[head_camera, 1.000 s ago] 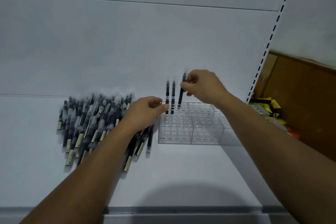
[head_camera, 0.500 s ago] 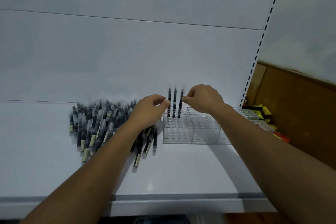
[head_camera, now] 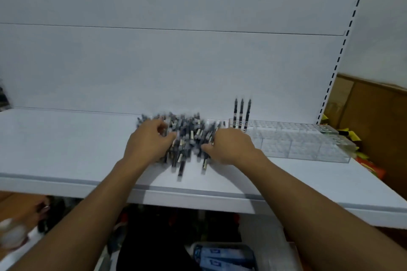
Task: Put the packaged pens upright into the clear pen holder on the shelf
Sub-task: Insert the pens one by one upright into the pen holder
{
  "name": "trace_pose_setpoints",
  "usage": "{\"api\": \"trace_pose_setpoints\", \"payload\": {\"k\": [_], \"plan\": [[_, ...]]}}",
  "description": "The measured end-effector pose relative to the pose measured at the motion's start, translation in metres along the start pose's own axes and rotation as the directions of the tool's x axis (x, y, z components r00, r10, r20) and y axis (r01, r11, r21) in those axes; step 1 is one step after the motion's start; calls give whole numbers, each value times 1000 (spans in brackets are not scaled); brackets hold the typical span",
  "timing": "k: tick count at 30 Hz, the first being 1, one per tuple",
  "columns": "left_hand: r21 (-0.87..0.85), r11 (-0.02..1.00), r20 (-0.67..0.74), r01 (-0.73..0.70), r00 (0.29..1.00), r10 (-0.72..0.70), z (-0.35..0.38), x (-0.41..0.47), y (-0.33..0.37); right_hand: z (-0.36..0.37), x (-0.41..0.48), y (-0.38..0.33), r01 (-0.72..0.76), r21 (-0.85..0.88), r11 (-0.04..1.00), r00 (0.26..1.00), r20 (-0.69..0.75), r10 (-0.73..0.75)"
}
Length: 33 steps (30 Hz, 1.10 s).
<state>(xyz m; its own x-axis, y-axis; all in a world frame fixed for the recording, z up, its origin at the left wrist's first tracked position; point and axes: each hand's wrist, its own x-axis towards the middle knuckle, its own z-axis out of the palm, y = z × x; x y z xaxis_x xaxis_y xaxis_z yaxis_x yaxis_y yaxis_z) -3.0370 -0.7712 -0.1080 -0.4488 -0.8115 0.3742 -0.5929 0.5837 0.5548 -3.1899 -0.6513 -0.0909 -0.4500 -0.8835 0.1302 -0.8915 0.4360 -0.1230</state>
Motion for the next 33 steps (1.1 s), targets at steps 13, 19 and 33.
{"api": "trace_pose_setpoints", "payload": {"k": [13, 19, 33], "plan": [[-73, 976, 223, 206, 957, -185, -12, -20, -18, 30, -20, -2, -110, 409, 906, 990, -31, 134], [-17, 971, 292, 240, 930, -225, -10, -10, -8, 42, -35, -5, -60, 607, 792, 972, -146, 186], [-156, 851, 344, 502, 835, -430, 11, 18, 4, 50, -26, 6, 107, 873, 475, 984, -161, 73]]}}
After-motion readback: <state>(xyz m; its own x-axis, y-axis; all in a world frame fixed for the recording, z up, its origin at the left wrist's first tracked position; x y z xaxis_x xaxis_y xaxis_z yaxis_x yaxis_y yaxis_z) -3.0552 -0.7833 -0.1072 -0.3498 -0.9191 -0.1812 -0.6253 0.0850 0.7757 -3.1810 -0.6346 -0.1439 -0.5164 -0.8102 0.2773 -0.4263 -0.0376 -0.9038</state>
